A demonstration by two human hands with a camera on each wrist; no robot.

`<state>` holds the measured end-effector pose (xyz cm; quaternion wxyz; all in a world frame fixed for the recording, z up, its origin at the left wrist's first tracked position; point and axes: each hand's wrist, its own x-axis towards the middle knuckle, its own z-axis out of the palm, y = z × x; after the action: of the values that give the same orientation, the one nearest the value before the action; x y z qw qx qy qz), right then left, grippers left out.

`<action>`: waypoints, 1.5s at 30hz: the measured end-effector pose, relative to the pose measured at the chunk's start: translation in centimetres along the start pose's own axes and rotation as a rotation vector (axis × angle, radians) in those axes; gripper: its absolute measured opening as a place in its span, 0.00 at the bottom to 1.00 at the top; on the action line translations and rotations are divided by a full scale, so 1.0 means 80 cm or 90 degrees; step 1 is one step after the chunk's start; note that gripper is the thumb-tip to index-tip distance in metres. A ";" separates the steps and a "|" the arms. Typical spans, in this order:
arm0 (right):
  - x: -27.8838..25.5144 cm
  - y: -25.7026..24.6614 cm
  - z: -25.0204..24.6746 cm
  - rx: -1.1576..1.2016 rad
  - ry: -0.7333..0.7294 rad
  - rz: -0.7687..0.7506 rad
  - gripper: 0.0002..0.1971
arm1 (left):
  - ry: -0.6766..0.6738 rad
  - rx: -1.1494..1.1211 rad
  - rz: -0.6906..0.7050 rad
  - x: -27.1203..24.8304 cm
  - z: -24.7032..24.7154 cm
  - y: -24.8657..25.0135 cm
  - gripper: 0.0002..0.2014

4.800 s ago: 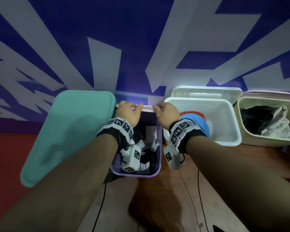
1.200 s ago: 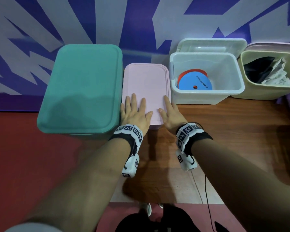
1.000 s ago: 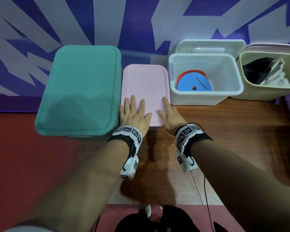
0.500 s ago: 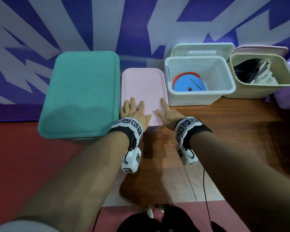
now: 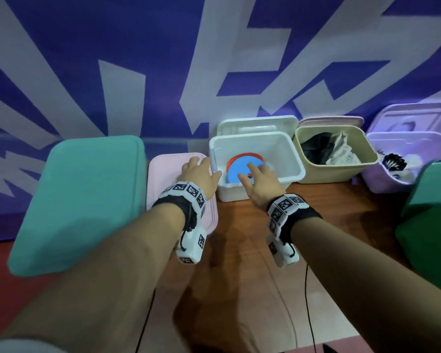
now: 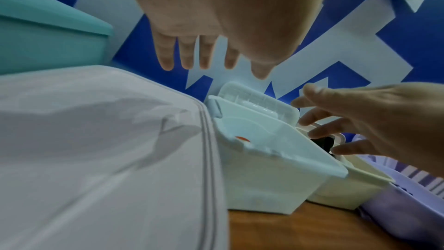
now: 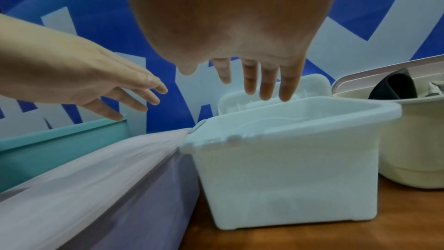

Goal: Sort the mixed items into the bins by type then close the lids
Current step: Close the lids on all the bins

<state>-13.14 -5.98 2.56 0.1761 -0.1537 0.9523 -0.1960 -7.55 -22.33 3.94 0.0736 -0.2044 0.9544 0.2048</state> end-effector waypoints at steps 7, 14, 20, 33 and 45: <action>0.088 0.063 -0.069 -0.008 0.095 0.001 0.29 | 0.032 -0.097 -0.043 0.085 0.012 0.067 0.30; 0.186 0.110 -0.104 -0.010 0.126 0.034 0.29 | 0.028 -0.141 -0.127 0.159 0.022 0.096 0.32; 0.241 0.128 -0.106 0.032 0.112 0.046 0.32 | 0.049 -0.164 -0.189 0.209 0.042 0.098 0.36; 0.253 0.127 -0.099 0.126 0.133 0.016 0.33 | 0.139 -0.223 -0.222 0.214 0.049 0.105 0.35; 0.197 0.089 -0.127 0.154 0.217 -0.027 0.28 | 0.203 -0.294 -0.201 0.160 0.006 0.105 0.33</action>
<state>-32.82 -2.25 3.93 0.0256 -0.1158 0.9345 -0.3356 -22.68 -19.77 3.68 -0.0941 -0.3904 0.8389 0.3674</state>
